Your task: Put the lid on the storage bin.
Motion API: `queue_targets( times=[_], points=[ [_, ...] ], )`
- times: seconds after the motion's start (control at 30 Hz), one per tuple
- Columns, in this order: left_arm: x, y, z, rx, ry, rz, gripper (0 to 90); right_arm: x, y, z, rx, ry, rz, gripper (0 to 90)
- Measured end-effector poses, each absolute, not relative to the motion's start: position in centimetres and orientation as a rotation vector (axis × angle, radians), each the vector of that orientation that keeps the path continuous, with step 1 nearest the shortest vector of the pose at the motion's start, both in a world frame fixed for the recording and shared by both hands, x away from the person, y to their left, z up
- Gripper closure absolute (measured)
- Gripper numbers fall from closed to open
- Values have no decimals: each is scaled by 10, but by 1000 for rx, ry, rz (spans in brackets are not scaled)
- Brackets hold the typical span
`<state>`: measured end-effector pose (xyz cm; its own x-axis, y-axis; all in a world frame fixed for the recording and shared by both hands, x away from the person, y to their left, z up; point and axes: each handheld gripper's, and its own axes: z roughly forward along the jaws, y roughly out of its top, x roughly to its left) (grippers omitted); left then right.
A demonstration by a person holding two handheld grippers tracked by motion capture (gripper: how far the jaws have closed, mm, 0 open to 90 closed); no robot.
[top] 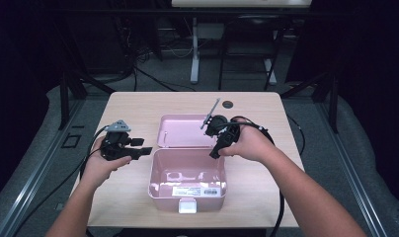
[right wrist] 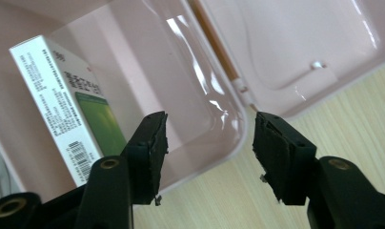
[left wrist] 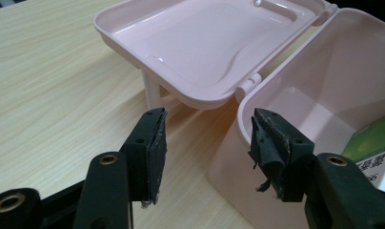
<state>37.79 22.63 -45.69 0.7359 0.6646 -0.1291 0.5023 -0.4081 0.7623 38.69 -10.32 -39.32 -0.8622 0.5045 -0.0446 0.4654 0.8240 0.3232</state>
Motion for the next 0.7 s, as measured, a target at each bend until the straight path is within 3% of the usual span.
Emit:
queue_targets(
  times=[0.7],
  points=[
    [376,218,-460,2092,863,255,478,414,-137,-402,987,2660,635,395]
  ],
)
